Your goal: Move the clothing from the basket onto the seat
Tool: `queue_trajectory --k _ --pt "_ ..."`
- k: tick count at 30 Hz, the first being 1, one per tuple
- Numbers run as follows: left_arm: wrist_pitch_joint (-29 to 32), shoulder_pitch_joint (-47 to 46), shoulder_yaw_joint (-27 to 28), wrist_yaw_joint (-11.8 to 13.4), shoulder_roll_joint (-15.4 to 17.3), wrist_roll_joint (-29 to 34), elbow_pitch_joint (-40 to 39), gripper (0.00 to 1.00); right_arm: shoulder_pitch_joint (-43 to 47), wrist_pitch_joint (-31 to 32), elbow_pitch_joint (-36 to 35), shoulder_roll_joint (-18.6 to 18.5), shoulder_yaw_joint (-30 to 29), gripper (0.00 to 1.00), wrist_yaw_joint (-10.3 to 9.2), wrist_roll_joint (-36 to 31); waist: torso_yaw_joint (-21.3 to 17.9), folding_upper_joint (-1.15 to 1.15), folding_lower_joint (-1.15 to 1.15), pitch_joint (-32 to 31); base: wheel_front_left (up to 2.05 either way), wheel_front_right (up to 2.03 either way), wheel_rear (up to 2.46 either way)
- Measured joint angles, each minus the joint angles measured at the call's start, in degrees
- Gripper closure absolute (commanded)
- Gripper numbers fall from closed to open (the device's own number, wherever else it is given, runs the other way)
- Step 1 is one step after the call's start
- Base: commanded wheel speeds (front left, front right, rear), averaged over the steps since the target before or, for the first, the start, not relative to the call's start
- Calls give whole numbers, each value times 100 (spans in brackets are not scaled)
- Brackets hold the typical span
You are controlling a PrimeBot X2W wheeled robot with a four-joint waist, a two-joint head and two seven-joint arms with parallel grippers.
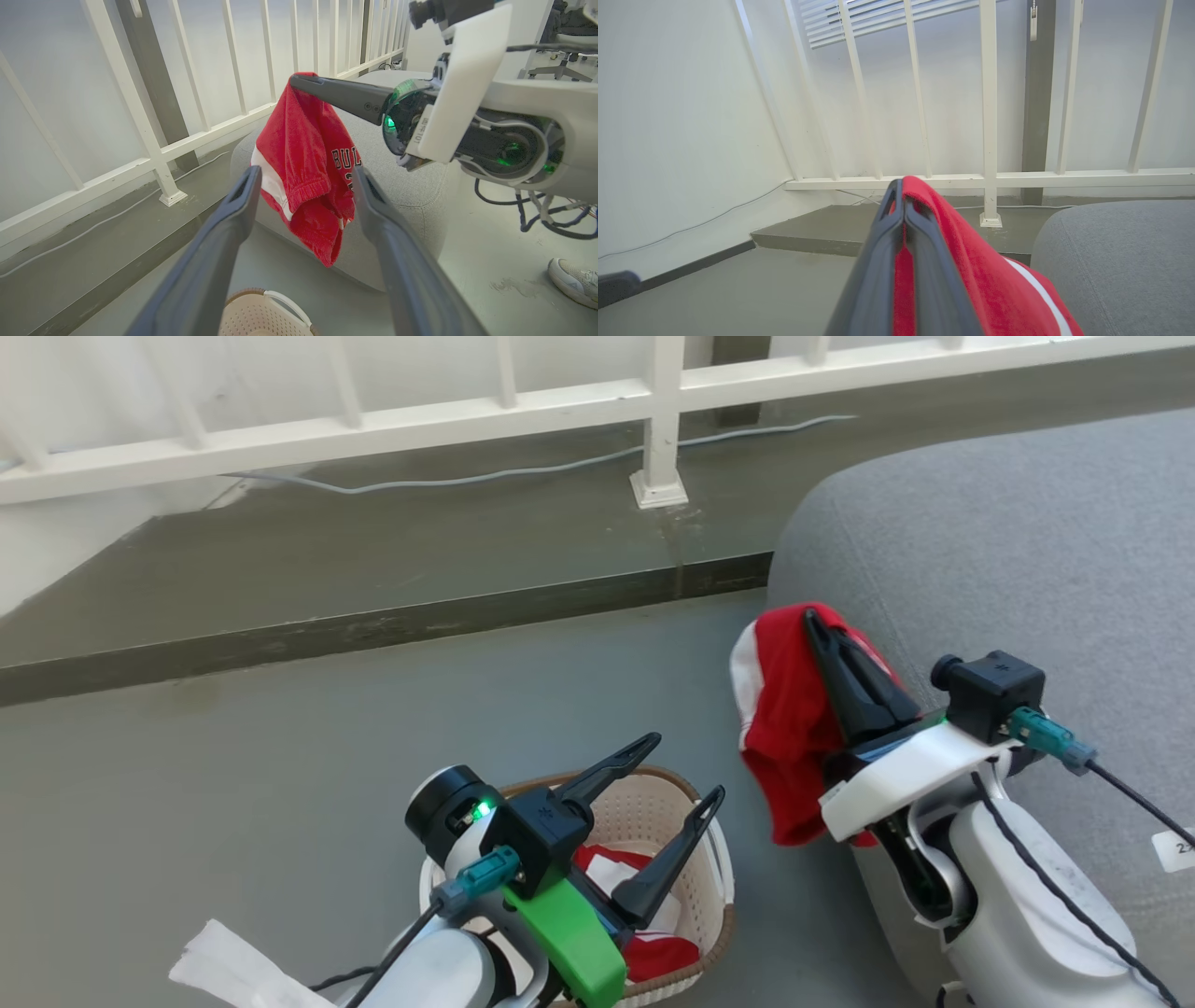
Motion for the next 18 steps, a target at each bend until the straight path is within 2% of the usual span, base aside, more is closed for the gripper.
queue_trajectory --k 18 --pt "108 12 34 92 125 58 -192 0 31 -64 68 -115 -381 100 -200 210 -846 0 0 345 0 0 0"
